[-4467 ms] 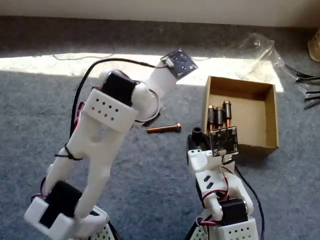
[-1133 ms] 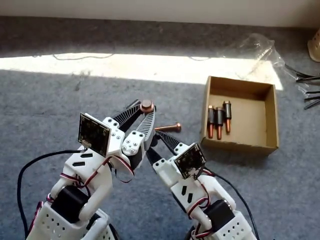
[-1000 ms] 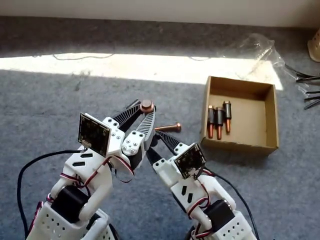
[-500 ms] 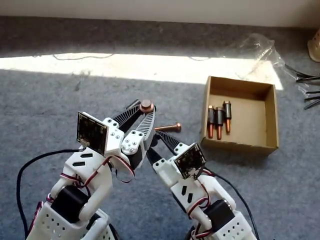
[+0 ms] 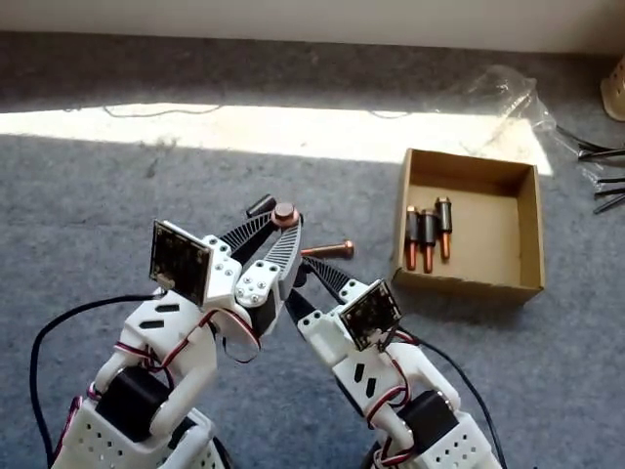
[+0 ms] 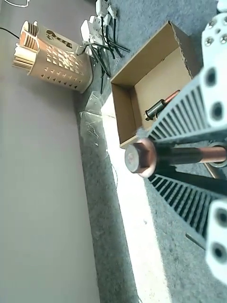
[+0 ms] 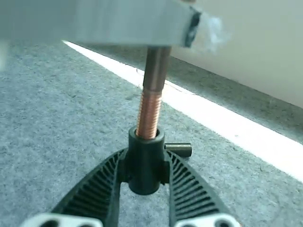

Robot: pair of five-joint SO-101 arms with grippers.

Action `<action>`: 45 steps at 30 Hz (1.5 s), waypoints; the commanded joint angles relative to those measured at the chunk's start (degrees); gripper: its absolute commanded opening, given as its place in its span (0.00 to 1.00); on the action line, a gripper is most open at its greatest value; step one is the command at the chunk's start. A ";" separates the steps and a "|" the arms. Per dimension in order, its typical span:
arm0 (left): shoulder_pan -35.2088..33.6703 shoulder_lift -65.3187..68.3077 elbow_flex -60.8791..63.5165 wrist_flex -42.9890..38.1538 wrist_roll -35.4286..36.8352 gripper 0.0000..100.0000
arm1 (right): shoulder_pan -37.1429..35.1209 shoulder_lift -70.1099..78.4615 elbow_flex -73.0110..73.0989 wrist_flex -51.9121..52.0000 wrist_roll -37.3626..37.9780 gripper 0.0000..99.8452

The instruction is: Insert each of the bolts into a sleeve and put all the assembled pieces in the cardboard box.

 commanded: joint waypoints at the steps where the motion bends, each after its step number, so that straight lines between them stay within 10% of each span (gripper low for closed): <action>1: 0.75 -7.87 1.98 -0.26 1.49 0.01 | -0.22 -0.84 4.18 -1.89 0.26 0.00; 45: 0.22 -15.08 18.42 -5.19 1.14 0.01 | -0.22 -0.84 4.00 -1.89 0.53 0.00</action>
